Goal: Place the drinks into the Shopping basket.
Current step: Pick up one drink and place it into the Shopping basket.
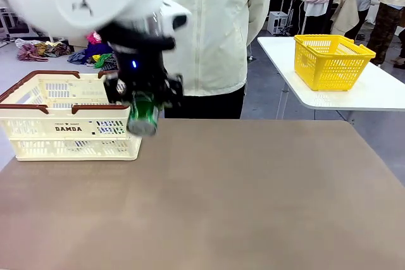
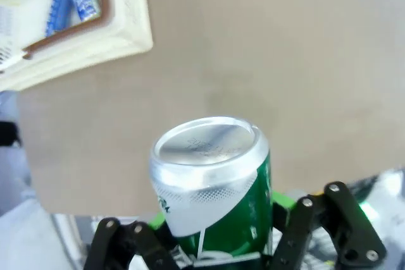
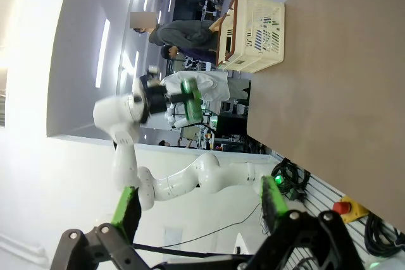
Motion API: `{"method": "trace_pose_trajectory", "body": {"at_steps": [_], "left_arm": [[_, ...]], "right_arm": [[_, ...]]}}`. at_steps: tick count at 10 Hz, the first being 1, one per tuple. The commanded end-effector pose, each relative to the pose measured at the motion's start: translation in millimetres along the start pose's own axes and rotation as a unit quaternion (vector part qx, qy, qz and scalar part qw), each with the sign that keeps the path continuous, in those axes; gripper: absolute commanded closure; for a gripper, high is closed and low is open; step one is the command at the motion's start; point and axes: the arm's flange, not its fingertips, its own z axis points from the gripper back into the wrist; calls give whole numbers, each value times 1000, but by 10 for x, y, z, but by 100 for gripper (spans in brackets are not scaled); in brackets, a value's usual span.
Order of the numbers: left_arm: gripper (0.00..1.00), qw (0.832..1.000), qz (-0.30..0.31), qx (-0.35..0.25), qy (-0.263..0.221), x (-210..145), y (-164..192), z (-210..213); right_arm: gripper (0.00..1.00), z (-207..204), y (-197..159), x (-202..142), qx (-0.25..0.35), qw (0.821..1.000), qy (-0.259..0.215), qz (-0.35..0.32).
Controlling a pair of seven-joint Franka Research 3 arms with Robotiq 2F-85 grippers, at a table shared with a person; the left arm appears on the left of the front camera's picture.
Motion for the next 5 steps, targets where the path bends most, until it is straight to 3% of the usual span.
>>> {"method": "trace_pose_trajectory", "body": {"at_steps": [1, 2, 3, 4, 5], "left_arm": [[100, 999, 14, -48, 17, 1042, 423, 201], [100, 994, 104, 15, -41, 1516, 787, 93], [100, 989, 140, 30, -38, 1824, 1085, -78], [100, 990, 134, 36, -1, 2042, 1362, -265], [100, 978, 185, 97, -10, 2250, 1634, -505]], "right_arm": [[0, 3, 60, -1, 9, 1000, -3, -6], [0, 3, 60, -1, 9, 1000, -3, -6], [0, 3, 60, -1, 9, 1000, -3, -6], [0, 3, 60, -1, 9, 1000, -3, -6], [0, 3, 60, -1, 9, 1000, -3, -6]]}}
